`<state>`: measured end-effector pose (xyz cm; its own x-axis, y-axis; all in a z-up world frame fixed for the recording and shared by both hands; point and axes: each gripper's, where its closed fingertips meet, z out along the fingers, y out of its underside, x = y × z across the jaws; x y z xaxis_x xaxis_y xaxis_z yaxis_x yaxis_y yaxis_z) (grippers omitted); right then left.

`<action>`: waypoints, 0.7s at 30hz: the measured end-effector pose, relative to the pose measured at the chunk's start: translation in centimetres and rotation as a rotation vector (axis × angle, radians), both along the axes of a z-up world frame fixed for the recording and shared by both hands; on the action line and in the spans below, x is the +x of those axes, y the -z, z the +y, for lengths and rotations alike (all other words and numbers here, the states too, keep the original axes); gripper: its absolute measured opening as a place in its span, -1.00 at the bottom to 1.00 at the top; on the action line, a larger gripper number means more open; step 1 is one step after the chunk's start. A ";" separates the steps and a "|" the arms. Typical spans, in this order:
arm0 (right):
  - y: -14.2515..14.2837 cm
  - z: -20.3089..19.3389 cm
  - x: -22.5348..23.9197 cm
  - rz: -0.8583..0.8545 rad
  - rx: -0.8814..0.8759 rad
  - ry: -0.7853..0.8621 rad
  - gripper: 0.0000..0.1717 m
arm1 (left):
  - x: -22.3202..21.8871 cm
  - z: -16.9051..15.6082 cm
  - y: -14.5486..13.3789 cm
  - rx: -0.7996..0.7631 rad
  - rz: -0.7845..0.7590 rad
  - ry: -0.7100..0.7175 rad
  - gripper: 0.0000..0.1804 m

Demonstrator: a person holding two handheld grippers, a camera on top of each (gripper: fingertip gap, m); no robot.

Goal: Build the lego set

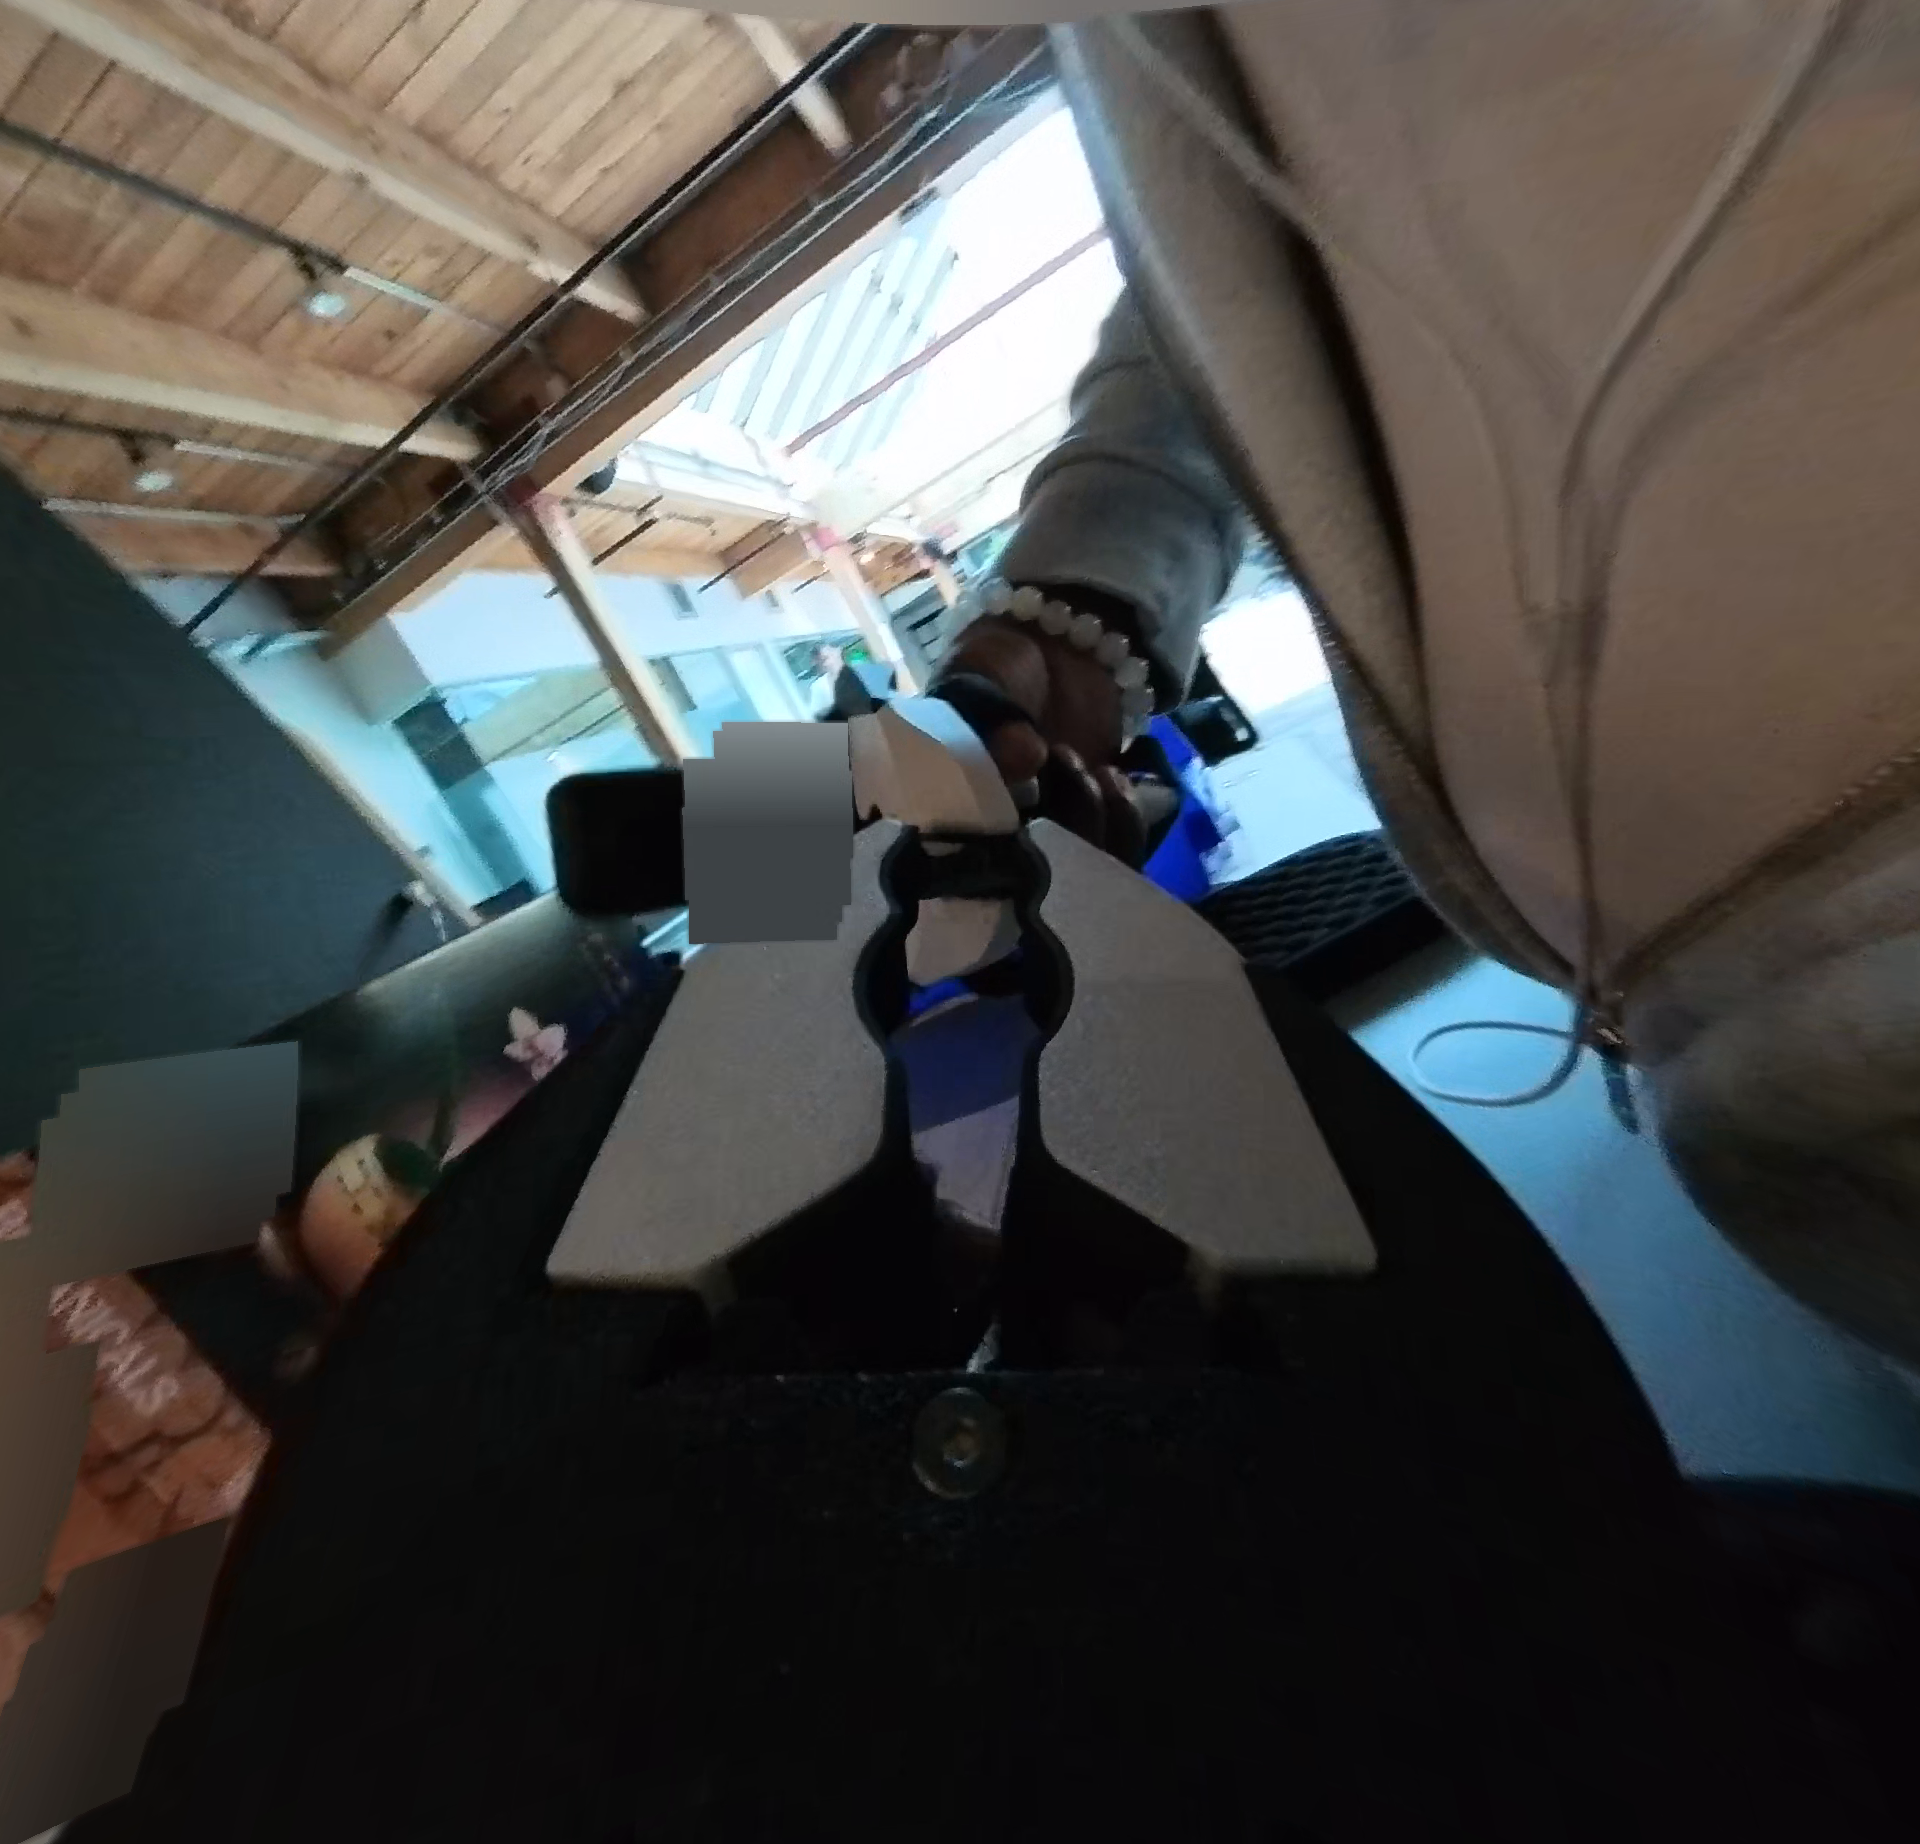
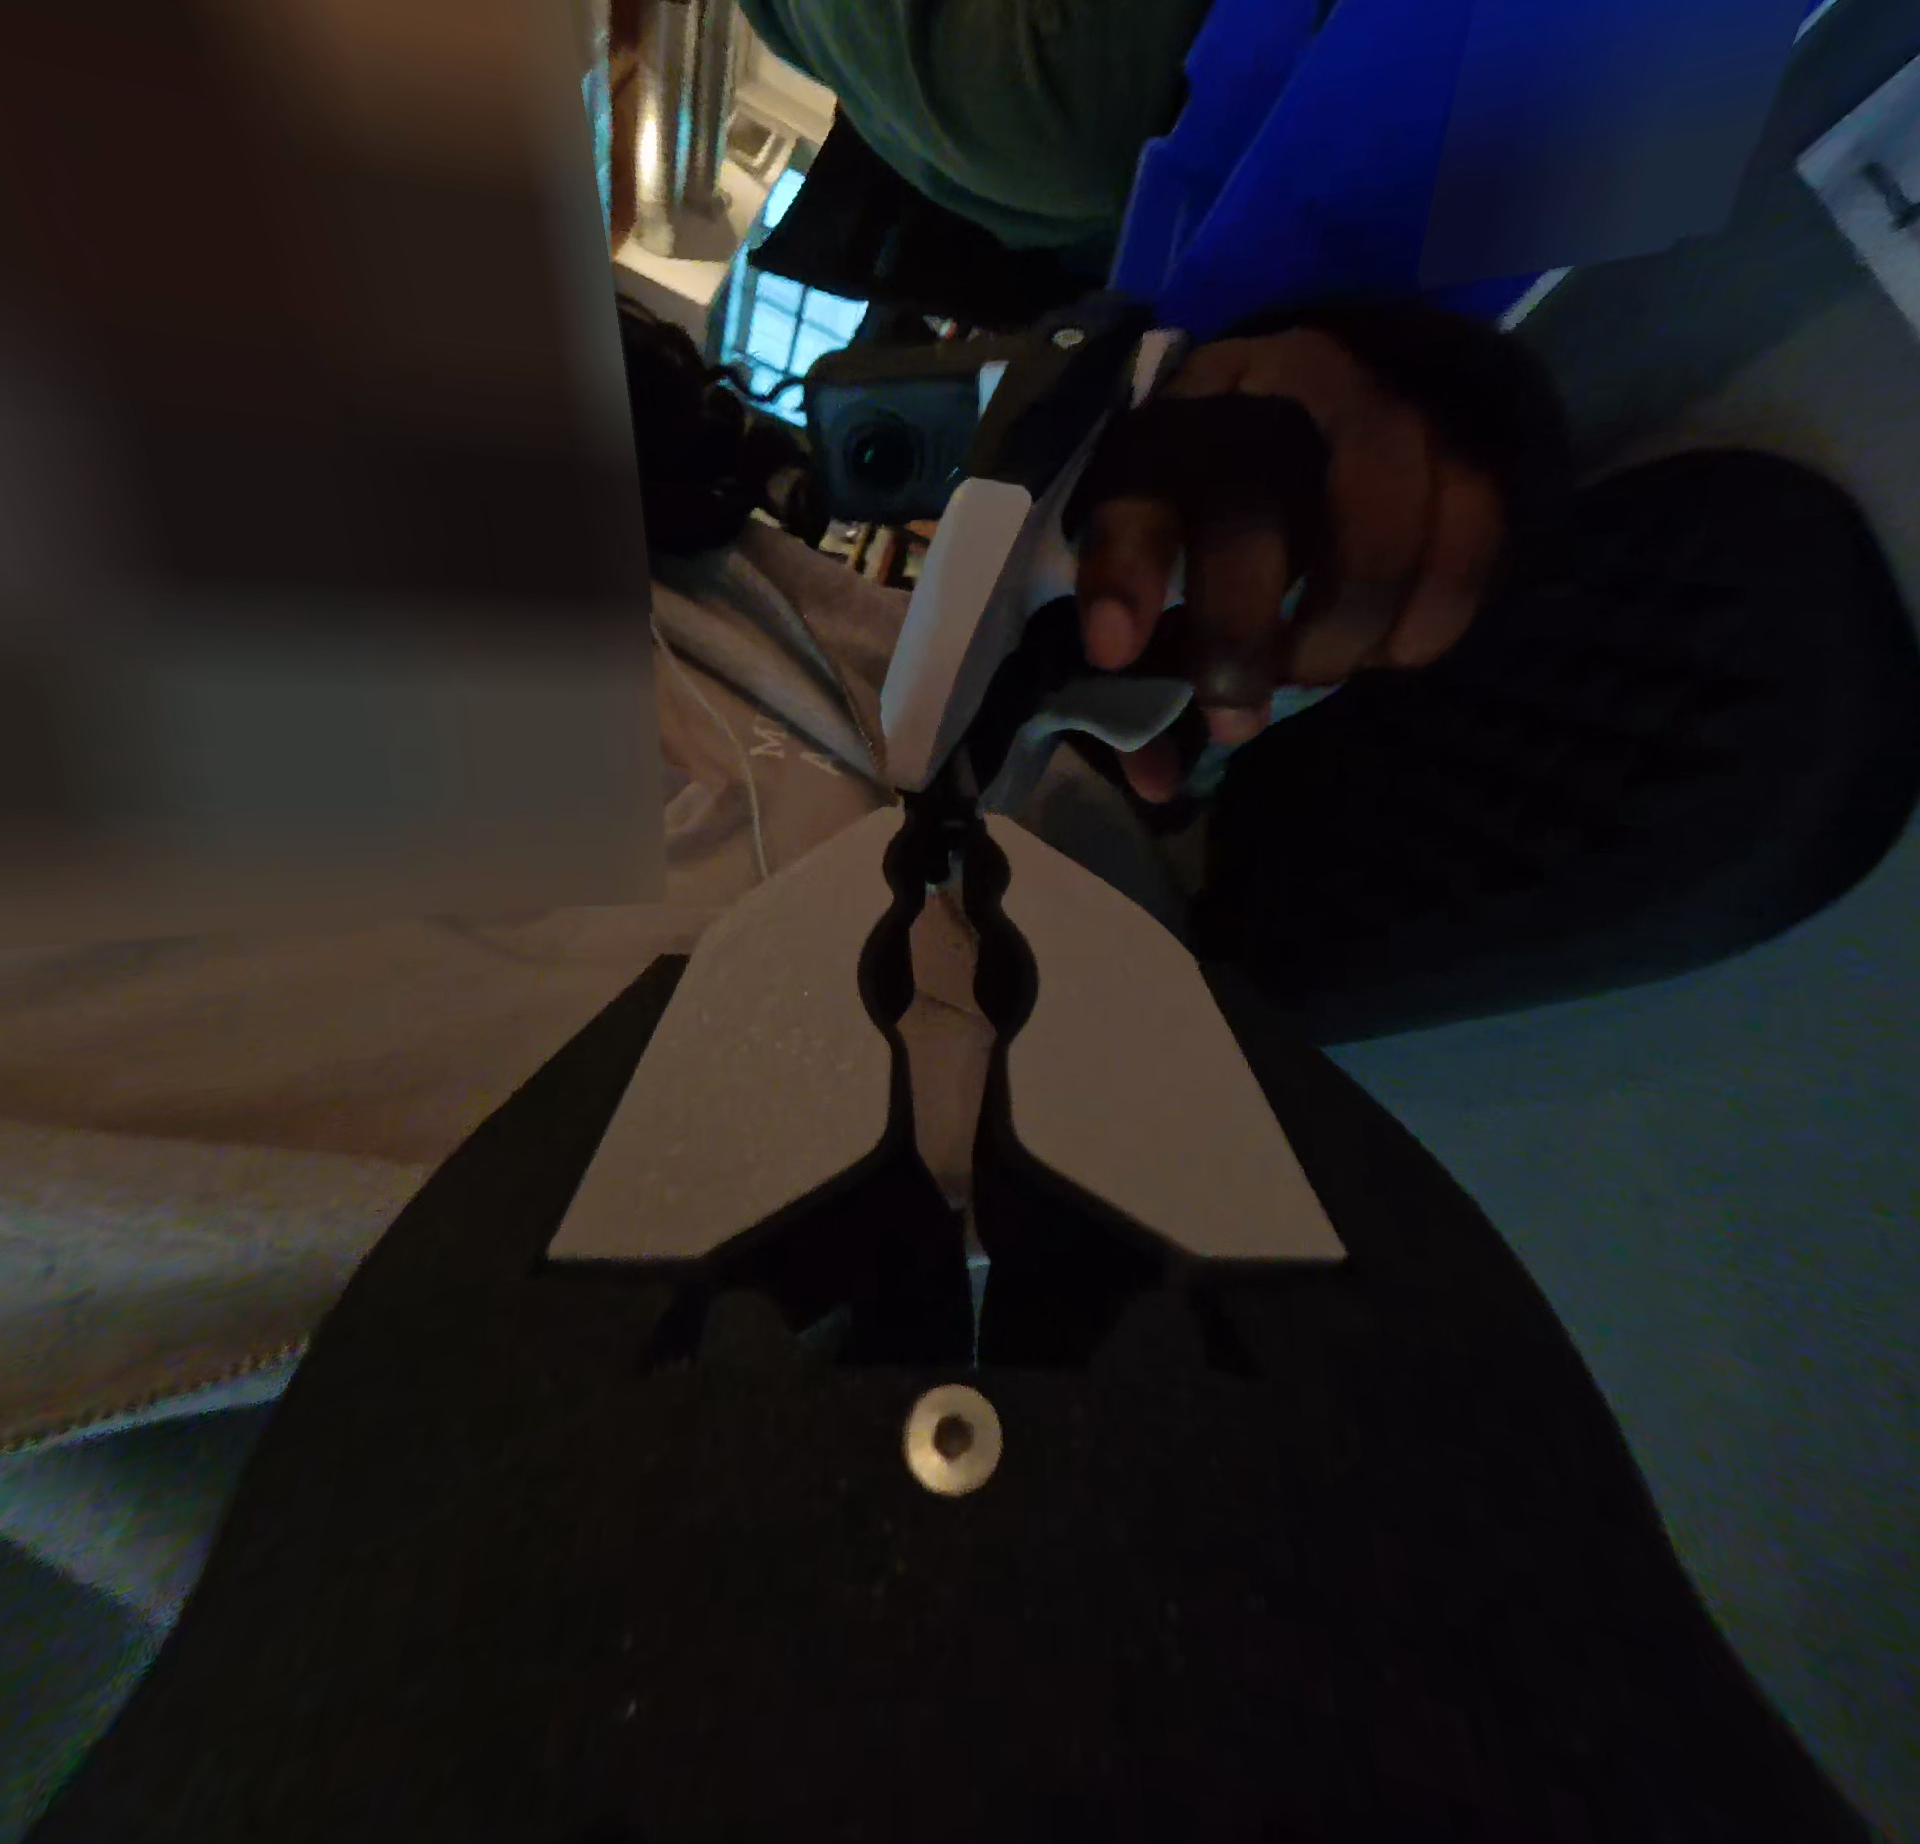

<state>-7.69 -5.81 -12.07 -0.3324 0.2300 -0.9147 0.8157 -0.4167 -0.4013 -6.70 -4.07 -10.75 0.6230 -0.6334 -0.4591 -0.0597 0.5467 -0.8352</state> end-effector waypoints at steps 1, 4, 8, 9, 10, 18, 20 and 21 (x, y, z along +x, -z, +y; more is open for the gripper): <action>0.0 -0.2 0.1 -0.004 -0.007 -0.012 -0.95 | 0.1 -0.2 0.0 0.005 0.000 0.018 -0.82; 0.7 0.2 -0.2 -0.036 -0.002 0.019 -0.94 | 0.1 0.0 0.7 -0.020 0.030 -0.005 -0.82; -0.2 1.1 -1.6 -0.018 -0.109 0.099 -0.92 | -1.4 1.0 0.2 -0.091 -0.084 -0.035 -0.82; -0.4 1.0 -1.7 0.007 -0.110 0.108 -0.91 | -1.5 1.0 0.0 -0.096 -0.102 -0.029 -0.82; -0.6 1.0 -1.7 0.021 -0.120 0.113 -0.90 | -1.6 1.0 -0.2 -0.103 -0.128 -0.015 -0.82; -0.8 1.0 -1.4 0.013 -0.191 0.128 -0.86 | -1.5 1.1 -0.2 -0.111 -0.148 -0.002 -0.82; -0.8 1.0 -1.2 0.005 -0.218 0.116 -0.87 | -1.3 1.0 -0.1 -0.102 -0.139 0.002 -0.82; -0.8 0.9 -1.2 -0.002 -0.224 0.117 -0.88 | -1.2 0.9 -0.1 -0.099 -0.136 0.005 -0.82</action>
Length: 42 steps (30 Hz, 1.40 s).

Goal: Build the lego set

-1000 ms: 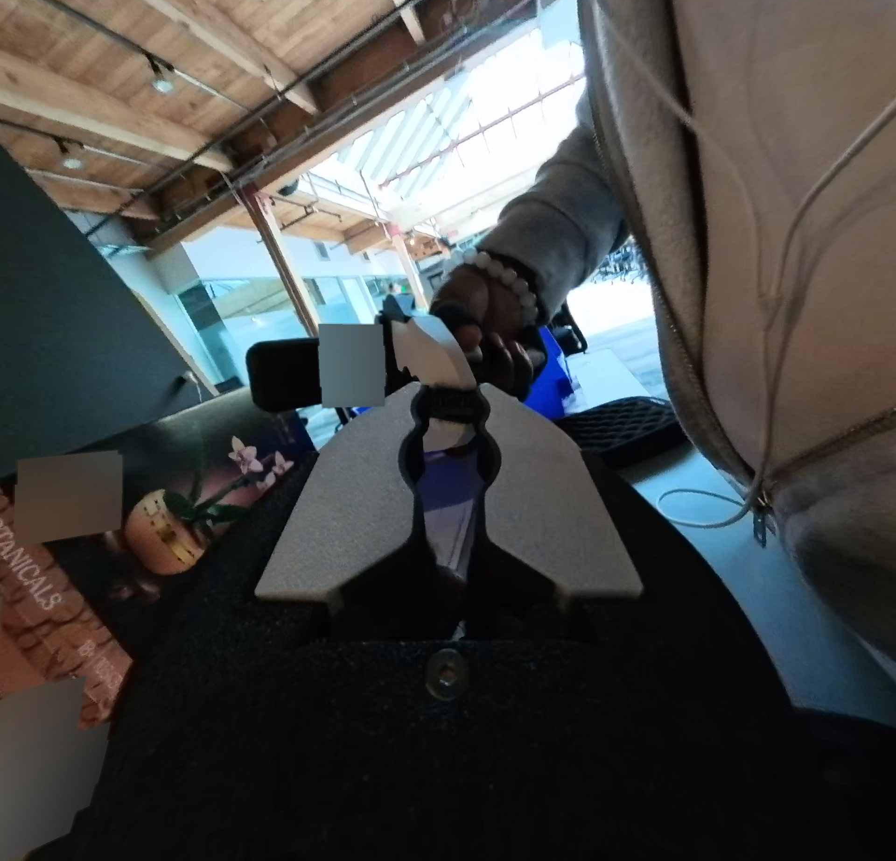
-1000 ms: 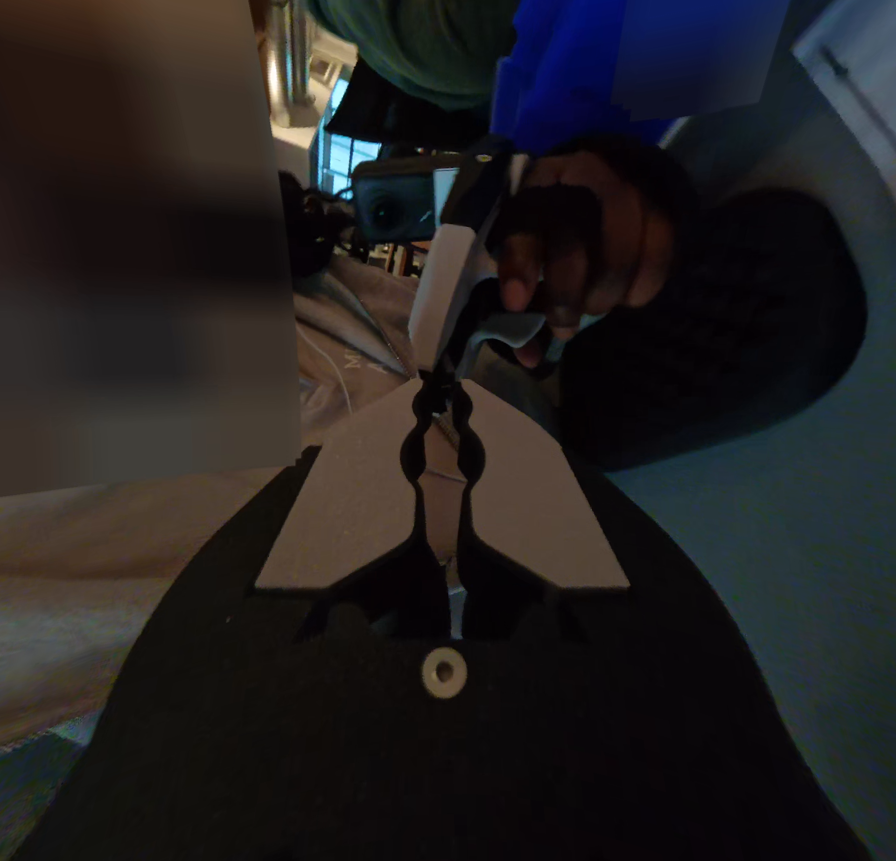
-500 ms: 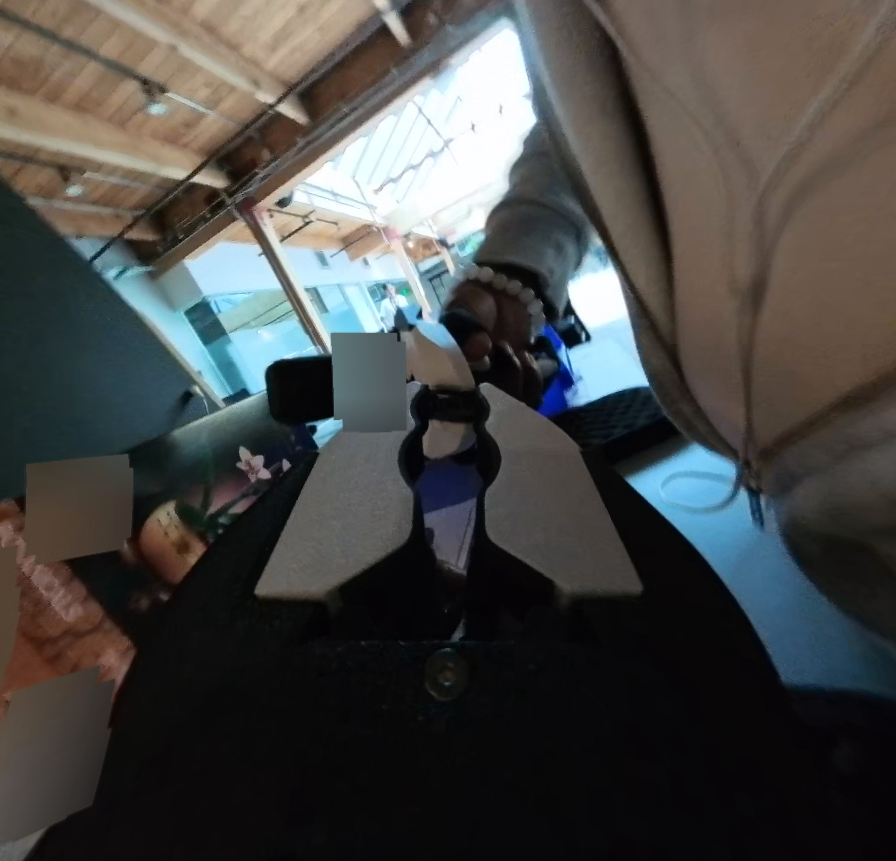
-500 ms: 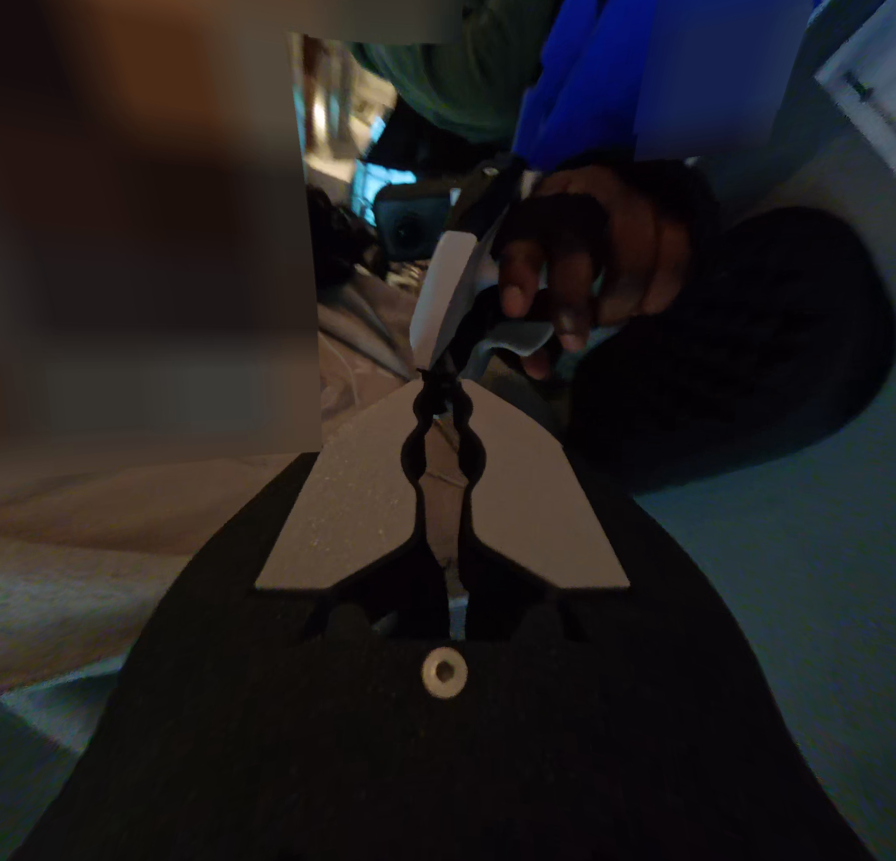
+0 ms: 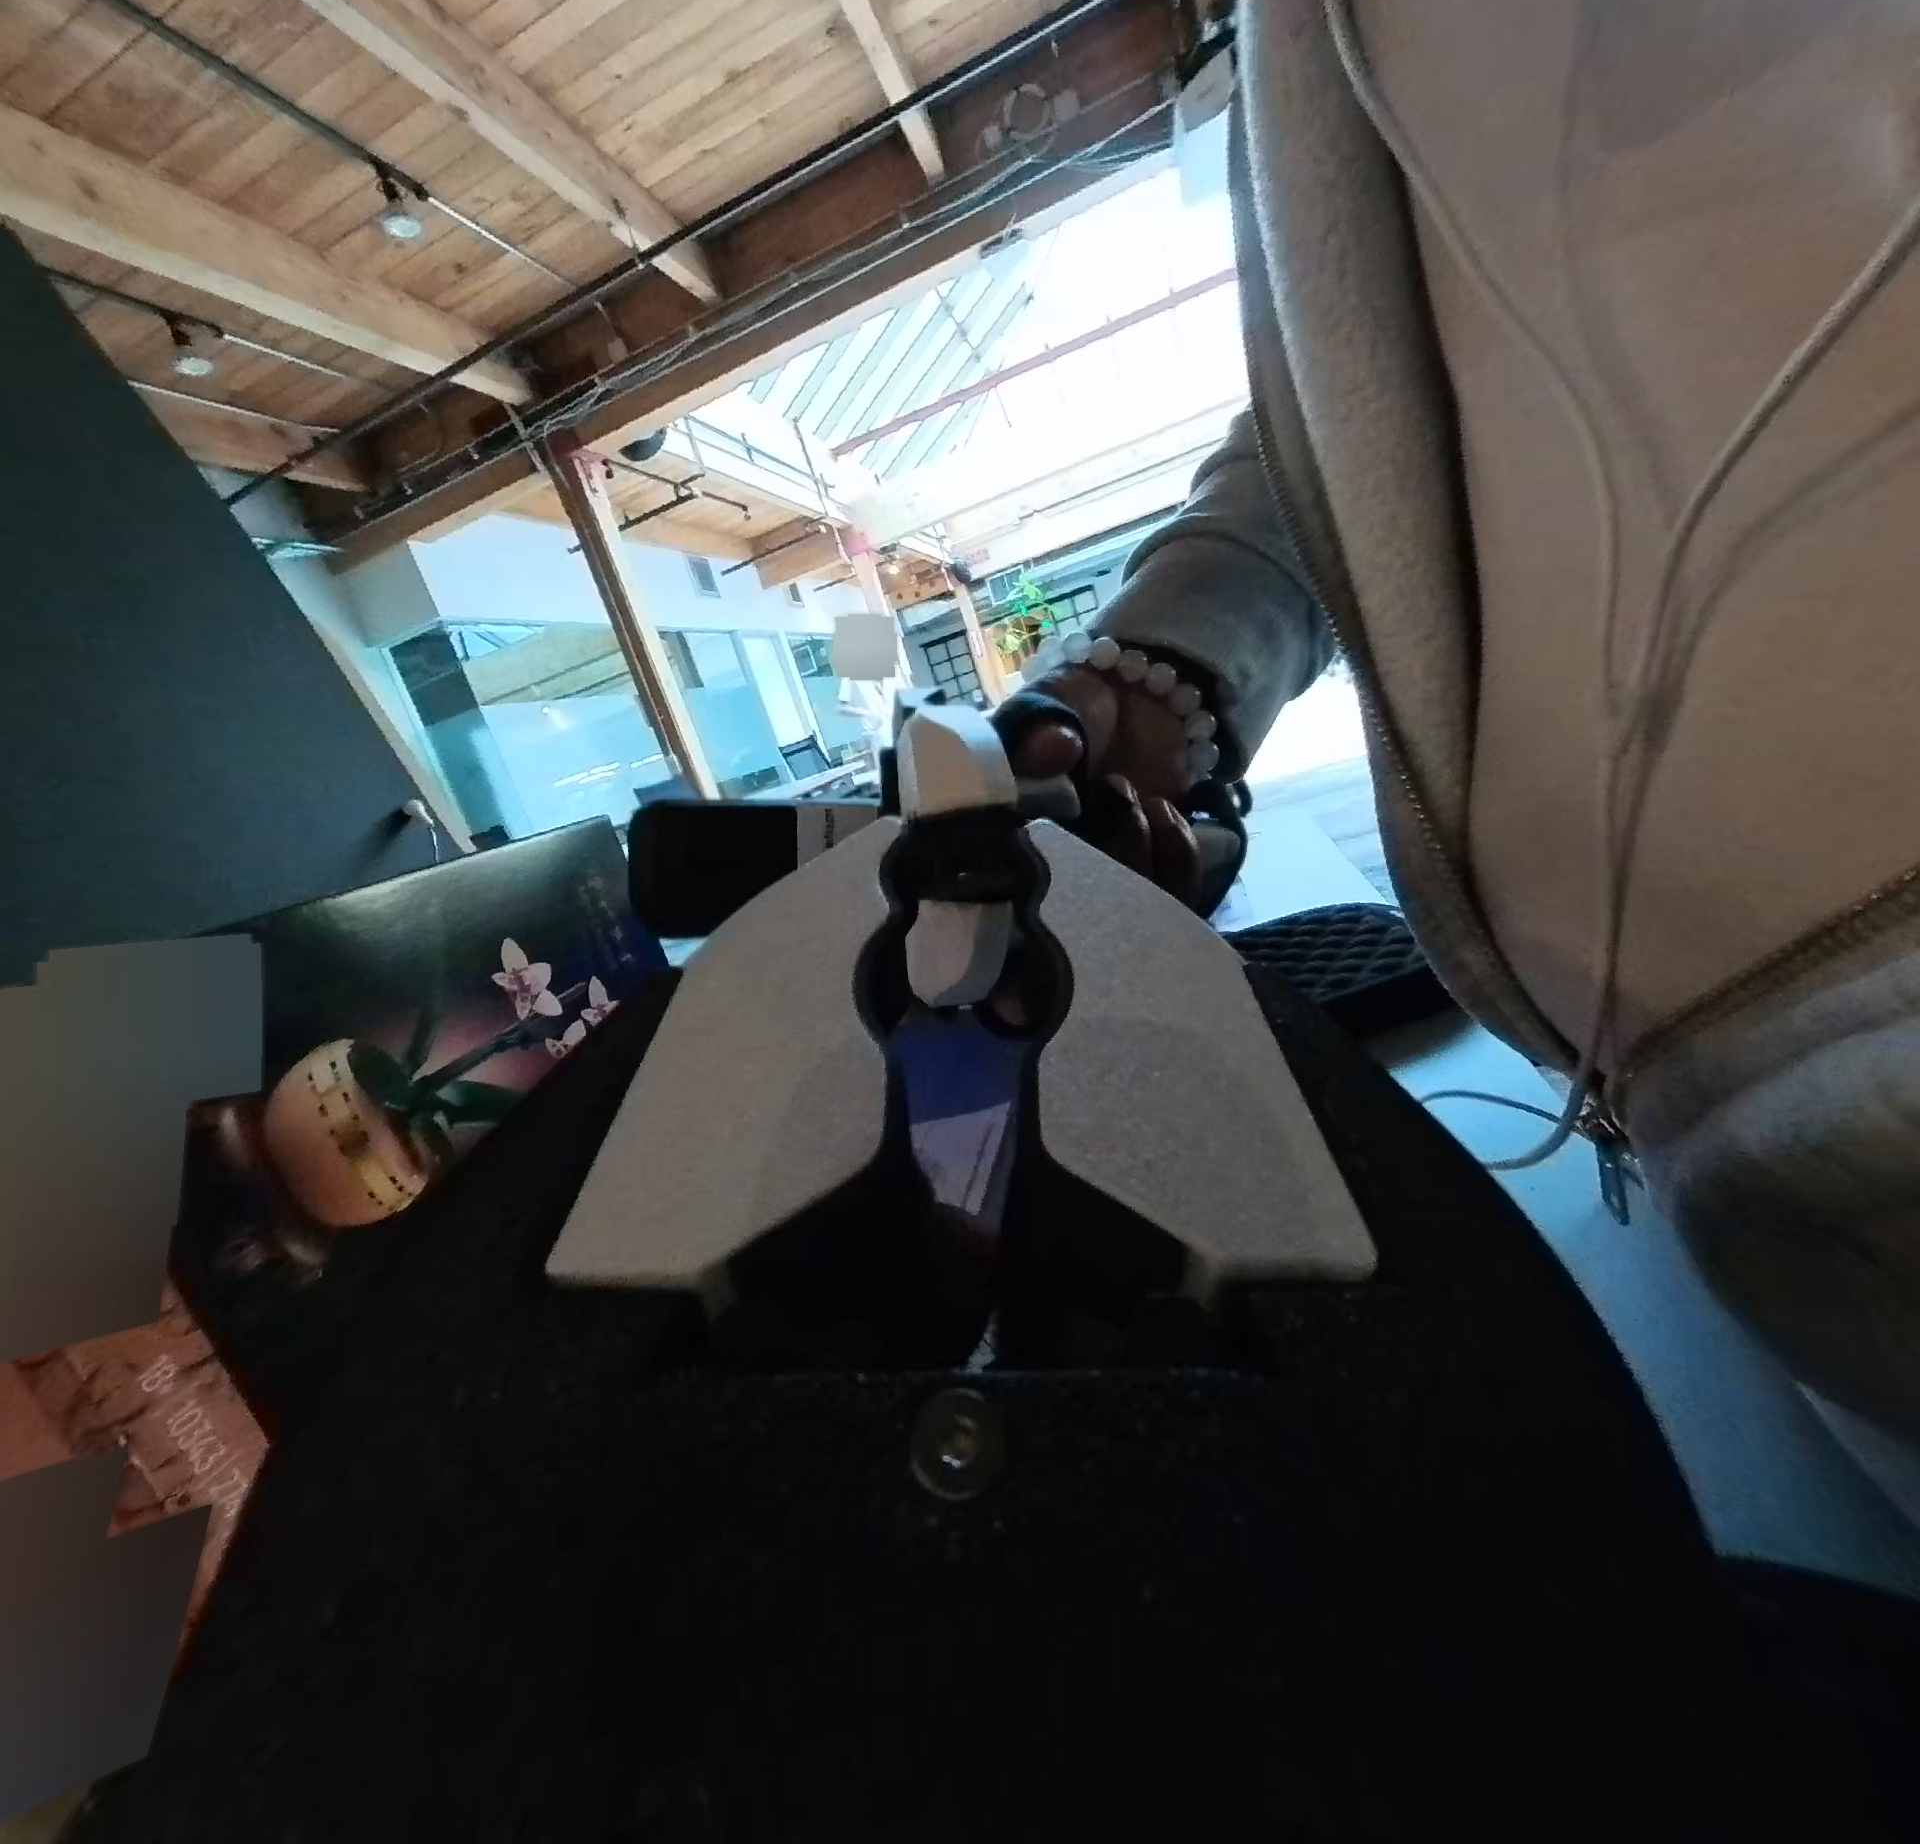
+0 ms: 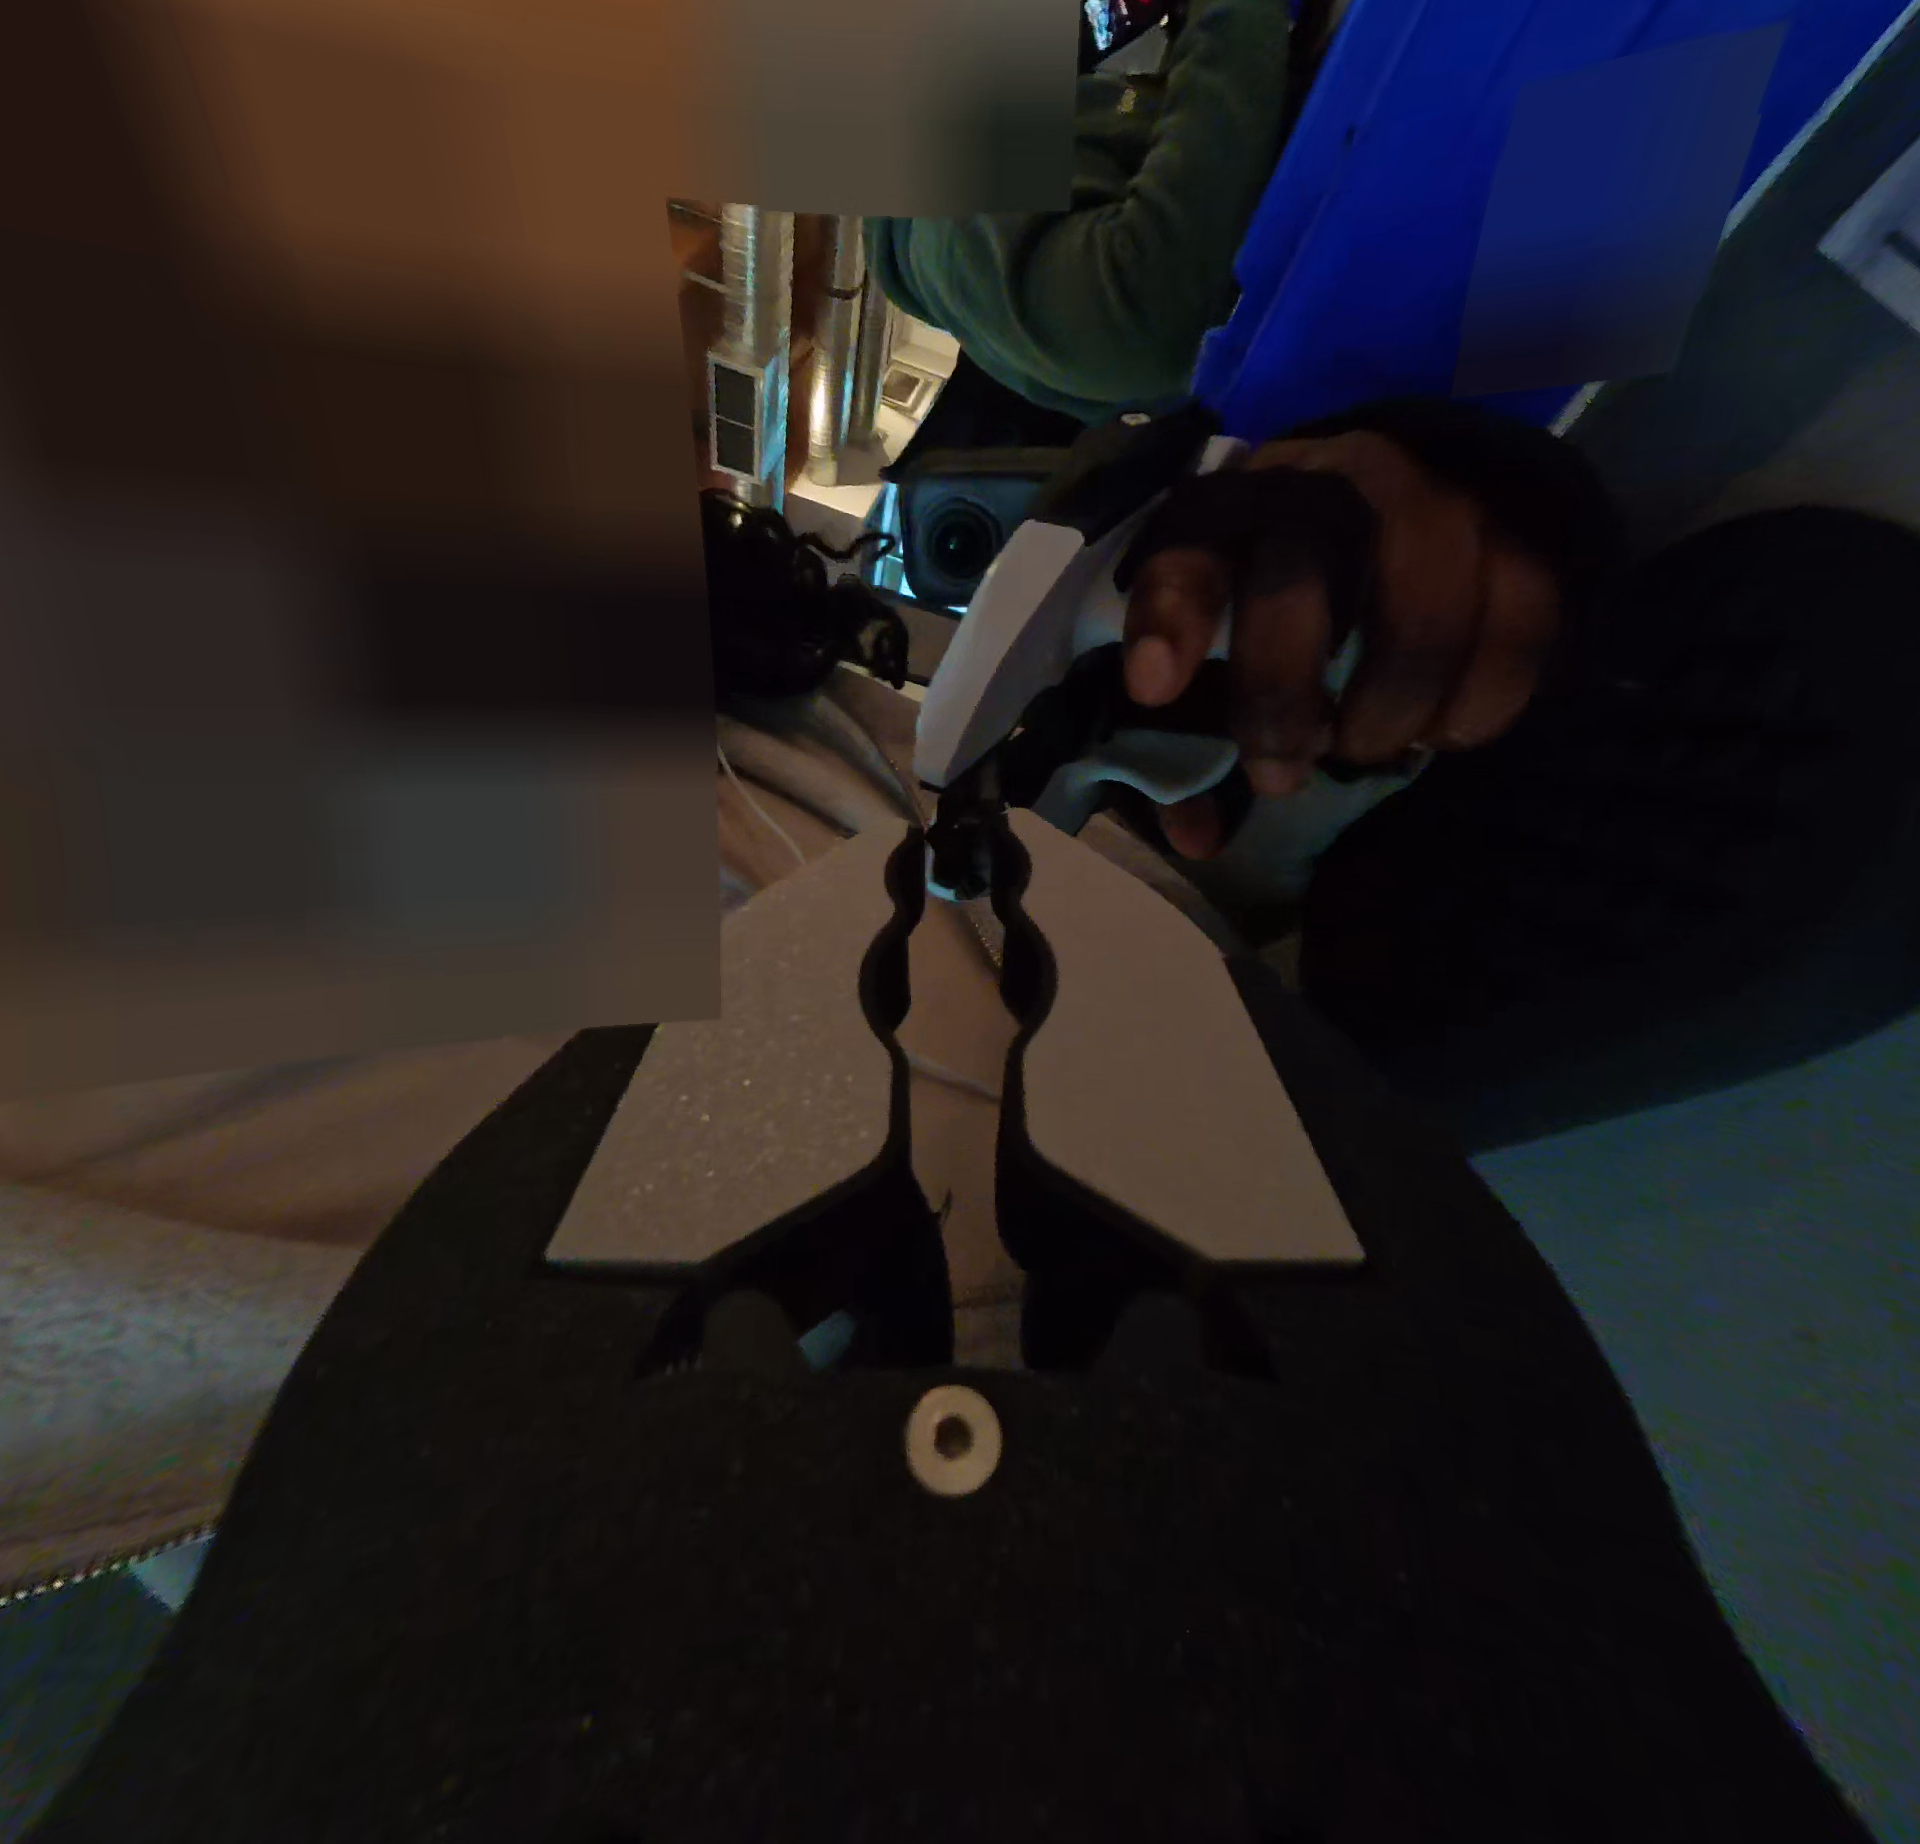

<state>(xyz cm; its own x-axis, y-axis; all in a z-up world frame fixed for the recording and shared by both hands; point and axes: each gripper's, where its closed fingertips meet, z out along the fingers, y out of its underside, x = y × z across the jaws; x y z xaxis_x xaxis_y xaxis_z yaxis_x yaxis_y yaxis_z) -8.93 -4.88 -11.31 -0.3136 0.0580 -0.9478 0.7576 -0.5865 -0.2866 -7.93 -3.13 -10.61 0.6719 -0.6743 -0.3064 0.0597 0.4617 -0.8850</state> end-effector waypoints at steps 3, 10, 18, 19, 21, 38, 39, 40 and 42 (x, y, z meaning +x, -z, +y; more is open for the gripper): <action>0.0 -0.3 0.2 -0.014 -0.026 -0.029 -0.92 | 0.2 -0.2 -0.1 0.017 0.010 0.012 -0.82; 0.2 0.1 -0.1 0.017 0.027 -0.045 -0.92 | -0.1 0.0 0.0 0.007 0.000 -0.003 -0.82; 0.9 -0.8 1.2 0.000 0.086 -0.224 -0.91 | 1.4 -0.5 0.7 -0.003 0.053 0.074 -0.82; 0.9 -0.7 1.1 0.004 0.111 -0.225 -0.91 | 1.3 -0.4 0.6 -0.005 0.040 0.070 -0.82; 0.9 -0.8 1.2 0.010 0.129 -0.258 -0.92 | 1.3 -0.4 0.6 0.000 0.053 0.072 -0.82; 1.7 -0.3 1.2 0.139 0.100 -0.077 -0.93 | 0.7 0.3 1.6 -0.088 0.071 0.055 -0.63; 1.9 -0.1 1.2 0.130 0.100 -0.060 -0.93 | 0.8 0.2 1.8 -0.092 0.092 0.056 -0.70; 2.1 0.1 1.2 0.115 0.100 -0.046 -0.93 | 1.0 0.2 2.0 -0.097 0.106 0.058 -0.76; 2.2 0.3 1.2 0.079 0.096 -0.030 -0.93 | 1.1 0.4 2.2 -0.117 0.106 0.060 -0.81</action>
